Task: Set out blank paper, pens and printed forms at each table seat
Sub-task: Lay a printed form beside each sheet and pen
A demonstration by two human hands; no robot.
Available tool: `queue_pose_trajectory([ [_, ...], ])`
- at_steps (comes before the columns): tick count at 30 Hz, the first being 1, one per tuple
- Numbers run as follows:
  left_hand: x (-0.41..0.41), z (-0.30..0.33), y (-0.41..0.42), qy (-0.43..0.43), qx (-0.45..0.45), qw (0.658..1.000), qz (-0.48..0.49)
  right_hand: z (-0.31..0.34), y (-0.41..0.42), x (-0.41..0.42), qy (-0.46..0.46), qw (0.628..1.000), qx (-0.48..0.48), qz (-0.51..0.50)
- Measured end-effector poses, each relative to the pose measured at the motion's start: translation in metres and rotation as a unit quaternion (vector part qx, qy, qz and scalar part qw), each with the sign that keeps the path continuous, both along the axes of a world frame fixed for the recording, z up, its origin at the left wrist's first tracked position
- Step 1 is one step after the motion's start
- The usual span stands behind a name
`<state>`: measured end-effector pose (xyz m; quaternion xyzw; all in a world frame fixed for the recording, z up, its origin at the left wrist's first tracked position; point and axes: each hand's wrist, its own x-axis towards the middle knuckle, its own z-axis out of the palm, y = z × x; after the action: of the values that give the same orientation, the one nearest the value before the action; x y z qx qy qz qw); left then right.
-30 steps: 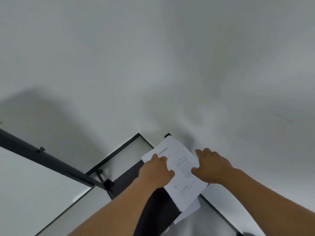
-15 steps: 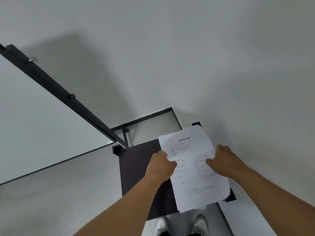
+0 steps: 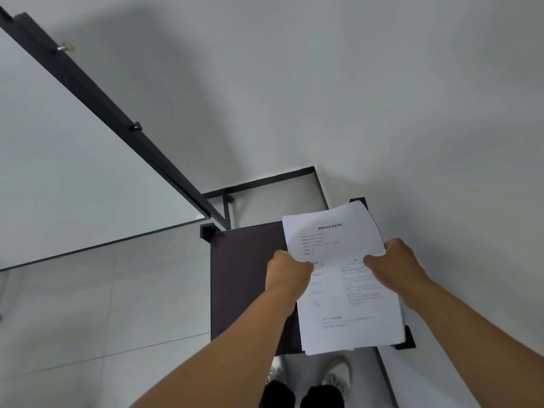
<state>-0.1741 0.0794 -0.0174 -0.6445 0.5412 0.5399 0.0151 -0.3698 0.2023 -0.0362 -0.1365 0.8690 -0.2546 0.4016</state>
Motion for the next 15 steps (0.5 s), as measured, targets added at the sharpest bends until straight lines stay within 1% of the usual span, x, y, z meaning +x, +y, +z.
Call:
queue_pose_trajectory([
  [3, -0.002, -0.002, 0.003, 0.02, 0.036, 0.999, 0.033, 0.008, -0.006, 0.0, -0.075, 0.995, -0.015, -0.064],
  [6, -0.003, -0.012, 0.004, 0.003, 0.04, 0.999, 0.027, 0.009, -0.005, 0.002, -0.108, 0.992, -0.003, -0.071],
  [8, -0.003, -0.033, 0.003, -0.007, 0.033, 0.999, 0.019, 0.007, -0.006, 0.003, -0.107, 0.992, -0.001, -0.065],
  [13, -0.004, -0.006, 0.005, -0.034, 0.015, 0.999, -0.011, 0.004, -0.008, 0.006, -0.069, 0.997, 0.011, -0.039],
  [15, -0.002, -0.004, 0.005, -0.016, 0.022, 1.0, -0.006, 0.008, -0.009, 0.012, -0.049, 0.998, 0.01, -0.037],
])
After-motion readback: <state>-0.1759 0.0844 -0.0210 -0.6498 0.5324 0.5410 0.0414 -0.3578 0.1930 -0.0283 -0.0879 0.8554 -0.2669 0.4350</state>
